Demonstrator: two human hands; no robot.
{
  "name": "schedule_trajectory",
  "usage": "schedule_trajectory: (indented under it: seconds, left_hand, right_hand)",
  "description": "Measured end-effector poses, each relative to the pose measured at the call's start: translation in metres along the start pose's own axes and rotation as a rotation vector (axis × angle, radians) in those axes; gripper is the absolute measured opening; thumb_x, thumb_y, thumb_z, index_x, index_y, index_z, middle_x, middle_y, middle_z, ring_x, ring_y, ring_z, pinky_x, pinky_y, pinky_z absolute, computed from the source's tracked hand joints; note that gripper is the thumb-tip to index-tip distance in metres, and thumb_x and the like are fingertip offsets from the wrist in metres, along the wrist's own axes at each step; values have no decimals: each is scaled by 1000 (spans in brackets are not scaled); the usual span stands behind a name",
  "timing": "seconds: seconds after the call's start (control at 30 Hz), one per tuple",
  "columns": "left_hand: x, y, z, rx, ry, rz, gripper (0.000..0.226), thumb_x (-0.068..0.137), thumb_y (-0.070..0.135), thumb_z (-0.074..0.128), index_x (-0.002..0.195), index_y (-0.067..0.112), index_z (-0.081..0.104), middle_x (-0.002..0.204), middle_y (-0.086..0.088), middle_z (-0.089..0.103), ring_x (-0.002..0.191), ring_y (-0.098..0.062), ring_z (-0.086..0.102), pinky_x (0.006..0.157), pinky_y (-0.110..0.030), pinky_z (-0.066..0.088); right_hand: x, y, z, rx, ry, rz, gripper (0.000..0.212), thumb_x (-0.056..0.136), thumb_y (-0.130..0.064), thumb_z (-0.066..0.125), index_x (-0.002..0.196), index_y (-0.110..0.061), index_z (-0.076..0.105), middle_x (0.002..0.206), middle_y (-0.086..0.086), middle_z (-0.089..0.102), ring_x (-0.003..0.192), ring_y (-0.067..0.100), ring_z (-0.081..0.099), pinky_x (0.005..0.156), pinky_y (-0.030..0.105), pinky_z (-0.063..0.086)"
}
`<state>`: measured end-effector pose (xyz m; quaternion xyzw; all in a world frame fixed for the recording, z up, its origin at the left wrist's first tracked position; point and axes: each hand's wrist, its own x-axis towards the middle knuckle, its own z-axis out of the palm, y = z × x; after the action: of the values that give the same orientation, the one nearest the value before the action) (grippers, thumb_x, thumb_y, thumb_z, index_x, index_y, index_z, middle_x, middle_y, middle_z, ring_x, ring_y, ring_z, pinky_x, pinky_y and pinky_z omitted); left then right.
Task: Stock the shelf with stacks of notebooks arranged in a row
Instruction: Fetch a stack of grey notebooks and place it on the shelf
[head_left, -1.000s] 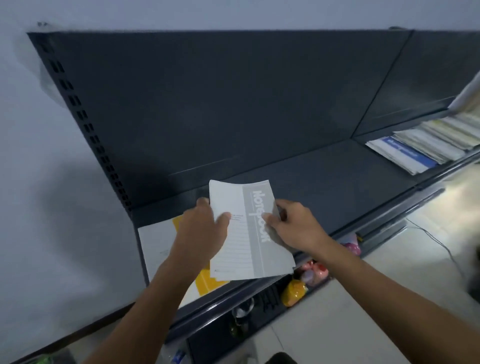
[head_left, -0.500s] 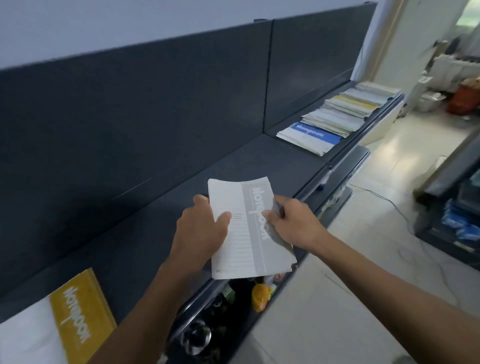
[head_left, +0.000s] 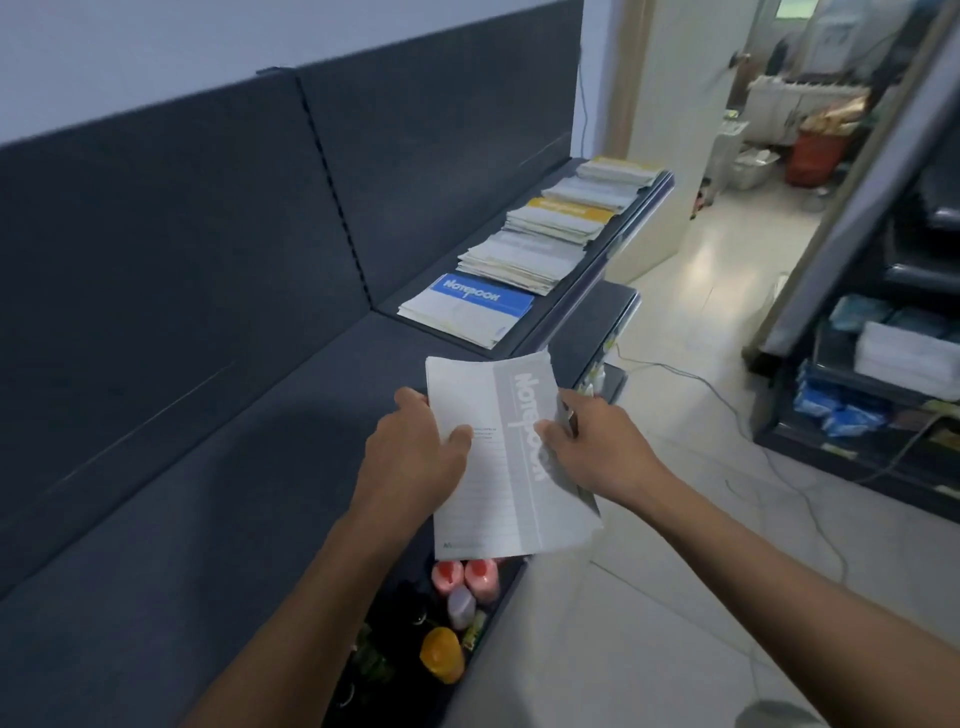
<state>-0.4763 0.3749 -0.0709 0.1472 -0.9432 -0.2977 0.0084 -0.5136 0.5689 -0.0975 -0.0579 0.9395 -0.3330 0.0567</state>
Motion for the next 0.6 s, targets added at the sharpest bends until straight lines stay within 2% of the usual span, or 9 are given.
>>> schedule_trajectory:
  seconds: [0.17, 0.23, 0.33, 0.43, 0.53, 0.6]
  left_hand:
    - [40, 43, 26, 5, -58, 37, 41, 92, 43, 64, 117, 19, 42, 110, 1, 61, 92, -18, 61, 69, -33, 48]
    - [59, 59, 38, -7, -74, 49, 41, 91, 43, 64, 118, 20, 43, 111, 2, 61, 94, -19, 61, 73, -35, 49]
    - [91, 84, 54, -17, -88, 82, 45, 92, 42, 63, 123, 18, 42, 112, 2, 59, 94, -19, 59, 73, -34, 47]
    - [132, 107, 70, -14, -98, 134, 40, 93, 42, 62, 116, 16, 42, 106, 2, 60, 84, -13, 57, 59, -26, 41]
    - [172, 134, 85, -6, -113, 174, 38, 93, 41, 63, 110, 15, 41, 101, 0, 61, 82, -16, 57, 61, -30, 41]
    - [197, 152, 94, -20, -121, 200, 37, 94, 38, 62, 109, 14, 38, 101, -1, 60, 81, -17, 54, 65, -32, 41]
  right_hand:
    - [30, 31, -31, 19, 35, 88, 23, 100, -33, 53, 89, -12, 53, 73, -3, 53, 71, 21, 52, 55, 31, 33]
    - [47, 43, -44, 13, 40, 120, 24, 99, -33, 53, 87, -13, 53, 74, -1, 56, 74, 24, 54, 56, 31, 34]
    - [77, 58, -63, -5, 52, 159, 21, 99, -34, 52, 94, -14, 57, 82, 3, 63, 82, 28, 60, 66, 33, 41]
    - [112, 69, -81, -33, 79, 170, 21, 99, -34, 51, 103, -15, 59, 89, 5, 65, 87, 27, 62, 74, 36, 51]
    - [147, 81, -100, -72, 106, 187, 19, 100, -34, 50, 103, -17, 59, 88, 0, 64, 85, 24, 59, 65, 32, 43]
    - [171, 90, -113, -91, 114, 189, 20, 100, -32, 50, 105, -16, 59, 91, 2, 66, 86, 26, 60, 66, 32, 42]
